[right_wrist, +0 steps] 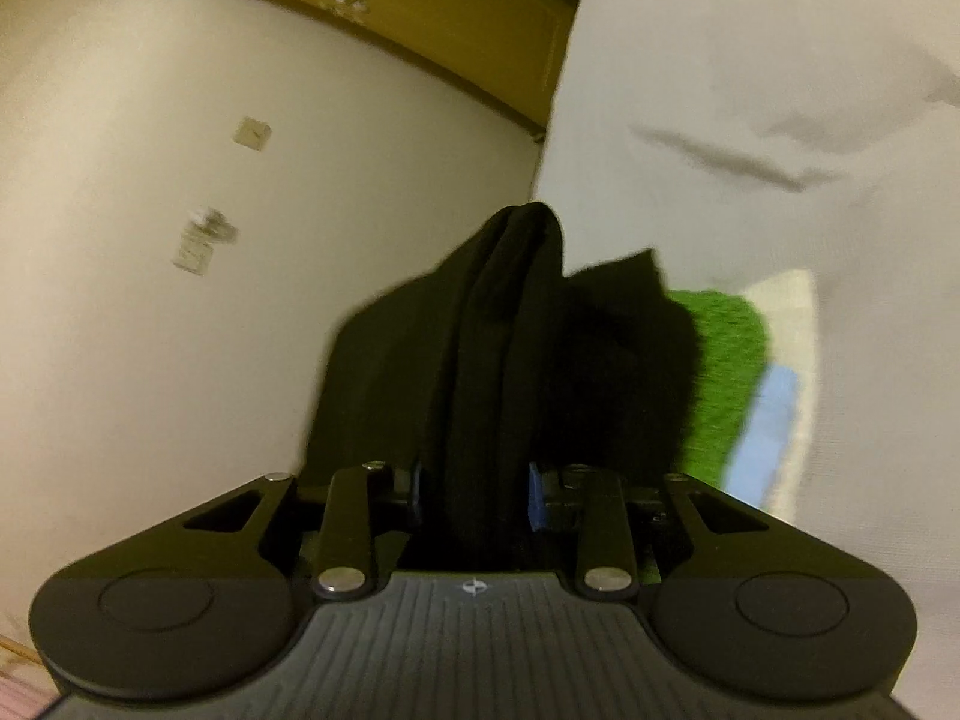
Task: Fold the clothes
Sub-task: 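Lift and carry the folded hoodie with both grippers to the clothes stack, then lower the hoodie onto the green sweater stack and open both grippers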
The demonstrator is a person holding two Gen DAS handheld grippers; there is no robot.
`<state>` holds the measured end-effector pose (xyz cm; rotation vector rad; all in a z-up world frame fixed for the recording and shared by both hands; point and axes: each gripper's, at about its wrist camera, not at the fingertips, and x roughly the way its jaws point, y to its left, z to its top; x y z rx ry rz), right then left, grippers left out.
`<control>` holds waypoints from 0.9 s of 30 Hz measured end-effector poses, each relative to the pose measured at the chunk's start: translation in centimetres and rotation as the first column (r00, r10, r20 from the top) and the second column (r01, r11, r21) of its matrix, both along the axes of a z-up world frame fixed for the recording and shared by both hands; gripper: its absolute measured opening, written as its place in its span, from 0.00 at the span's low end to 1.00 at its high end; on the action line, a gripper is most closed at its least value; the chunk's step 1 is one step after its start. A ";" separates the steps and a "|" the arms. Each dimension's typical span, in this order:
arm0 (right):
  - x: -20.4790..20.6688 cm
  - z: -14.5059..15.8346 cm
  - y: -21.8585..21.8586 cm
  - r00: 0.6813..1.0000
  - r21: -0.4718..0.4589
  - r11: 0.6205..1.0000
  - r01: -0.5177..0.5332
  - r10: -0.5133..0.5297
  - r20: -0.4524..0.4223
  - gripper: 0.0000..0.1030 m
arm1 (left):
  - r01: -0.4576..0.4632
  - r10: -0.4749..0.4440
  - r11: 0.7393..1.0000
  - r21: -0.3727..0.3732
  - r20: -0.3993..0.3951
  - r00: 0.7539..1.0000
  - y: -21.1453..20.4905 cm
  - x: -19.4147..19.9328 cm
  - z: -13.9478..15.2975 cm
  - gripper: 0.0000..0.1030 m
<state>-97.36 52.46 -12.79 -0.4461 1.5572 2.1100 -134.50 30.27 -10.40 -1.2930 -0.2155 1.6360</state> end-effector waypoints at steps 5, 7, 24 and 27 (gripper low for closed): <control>-1.3 4.7 -3.2 0.964 0.189 0.981 -0.036 -0.016 0.267 0.51 | -0.017 -0.010 0.993 -0.115 -0.227 0.974 -1.3 1.9 4.2 0.49; -1.3 6.8 -4.9 0.928 0.311 0.948 -0.073 -0.049 0.368 0.51 | -0.049 -0.003 0.988 -0.147 -0.335 0.942 -1.7 2.7 6.3 0.41; -4.3 10.2 -12.7 0.840 0.470 0.760 -0.449 0.181 0.511 0.43 | 0.059 -0.237 0.941 -0.333 -0.527 0.816 4.3 12.9 6.5 0.40; -2.9 12.3 -12.5 0.868 0.460 0.795 -0.395 0.159 0.470 0.54 | -0.005 -0.209 0.924 -0.382 -0.517 0.830 3.0 14.8 8.1 0.46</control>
